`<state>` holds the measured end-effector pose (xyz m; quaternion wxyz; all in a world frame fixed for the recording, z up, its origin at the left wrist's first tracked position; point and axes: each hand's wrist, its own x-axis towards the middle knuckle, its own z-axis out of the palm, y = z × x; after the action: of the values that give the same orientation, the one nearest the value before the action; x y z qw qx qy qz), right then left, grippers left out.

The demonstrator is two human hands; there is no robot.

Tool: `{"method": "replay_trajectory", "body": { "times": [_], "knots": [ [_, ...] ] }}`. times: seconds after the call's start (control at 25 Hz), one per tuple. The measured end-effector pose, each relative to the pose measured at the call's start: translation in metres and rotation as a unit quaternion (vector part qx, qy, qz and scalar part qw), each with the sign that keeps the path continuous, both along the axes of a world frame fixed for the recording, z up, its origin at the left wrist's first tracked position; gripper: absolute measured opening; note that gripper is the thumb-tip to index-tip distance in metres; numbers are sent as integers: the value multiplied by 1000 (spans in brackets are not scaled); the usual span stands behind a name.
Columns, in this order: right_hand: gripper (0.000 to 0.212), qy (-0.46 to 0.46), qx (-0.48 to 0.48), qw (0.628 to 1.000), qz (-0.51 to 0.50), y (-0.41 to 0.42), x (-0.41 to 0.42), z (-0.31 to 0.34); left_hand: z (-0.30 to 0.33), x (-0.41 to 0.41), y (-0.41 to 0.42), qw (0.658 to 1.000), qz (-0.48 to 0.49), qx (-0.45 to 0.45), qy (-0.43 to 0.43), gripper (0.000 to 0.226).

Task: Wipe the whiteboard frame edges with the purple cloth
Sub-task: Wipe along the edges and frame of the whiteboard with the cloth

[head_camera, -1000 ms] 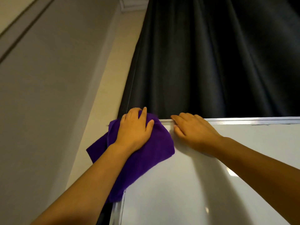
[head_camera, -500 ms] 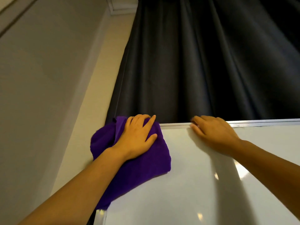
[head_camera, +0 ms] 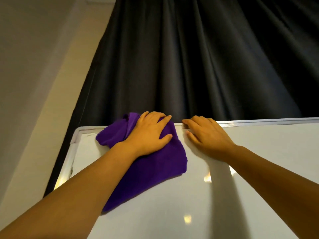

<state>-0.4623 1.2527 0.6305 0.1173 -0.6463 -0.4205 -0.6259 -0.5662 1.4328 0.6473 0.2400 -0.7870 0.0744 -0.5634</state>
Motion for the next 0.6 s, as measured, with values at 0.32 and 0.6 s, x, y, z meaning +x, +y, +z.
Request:
{"method": "replay_trajectory", "body": {
  "times": [0.32, 0.6],
  "knots": [
    [41, 27, 75, 997, 22, -130, 79, 12, 5, 16, -34, 985, 132, -91, -69, 59],
    [55, 24, 8, 999, 25, -186, 122, 5, 8, 90, -134, 984, 136, -96, -62, 55]
  ]
}}
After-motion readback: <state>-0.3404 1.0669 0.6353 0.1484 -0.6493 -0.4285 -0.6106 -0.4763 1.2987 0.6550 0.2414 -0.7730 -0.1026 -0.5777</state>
